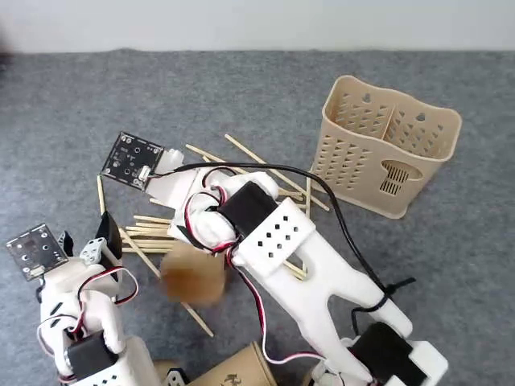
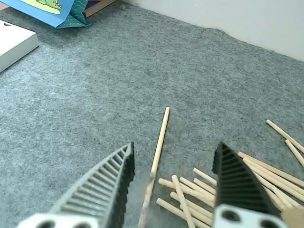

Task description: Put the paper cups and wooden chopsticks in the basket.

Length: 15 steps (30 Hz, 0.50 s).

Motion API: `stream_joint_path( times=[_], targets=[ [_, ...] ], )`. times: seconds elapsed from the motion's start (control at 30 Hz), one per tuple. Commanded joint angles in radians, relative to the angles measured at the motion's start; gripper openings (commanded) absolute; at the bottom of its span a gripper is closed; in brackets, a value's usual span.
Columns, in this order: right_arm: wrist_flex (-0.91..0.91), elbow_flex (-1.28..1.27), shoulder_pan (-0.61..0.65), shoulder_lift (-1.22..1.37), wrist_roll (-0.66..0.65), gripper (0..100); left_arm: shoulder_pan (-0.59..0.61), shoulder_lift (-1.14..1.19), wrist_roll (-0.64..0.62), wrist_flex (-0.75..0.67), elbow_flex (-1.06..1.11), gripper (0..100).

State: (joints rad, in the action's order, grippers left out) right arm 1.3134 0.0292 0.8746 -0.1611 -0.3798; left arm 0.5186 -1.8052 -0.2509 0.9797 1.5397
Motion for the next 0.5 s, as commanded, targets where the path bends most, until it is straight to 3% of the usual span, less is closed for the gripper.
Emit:
stream_joint_path(
  times=[0.0, 0.2, 0.47],
  targets=[
    [0.005, 0.011, -0.024, -0.064, 0.011, 23.1, 0.002, -0.015, -0.009, -0.018, -0.004, 26],
    [0.058, 0.014, -0.024, -0.064, 0.009, 23.0, 0.002, -0.015, -0.008, -0.021, 0.004, 26],
    [0.288, 0.014, -0.025, -0.064, 0.009, 23.0, 0.002, -0.015, -0.008, -0.021, 0.004, 26]
  ],
)
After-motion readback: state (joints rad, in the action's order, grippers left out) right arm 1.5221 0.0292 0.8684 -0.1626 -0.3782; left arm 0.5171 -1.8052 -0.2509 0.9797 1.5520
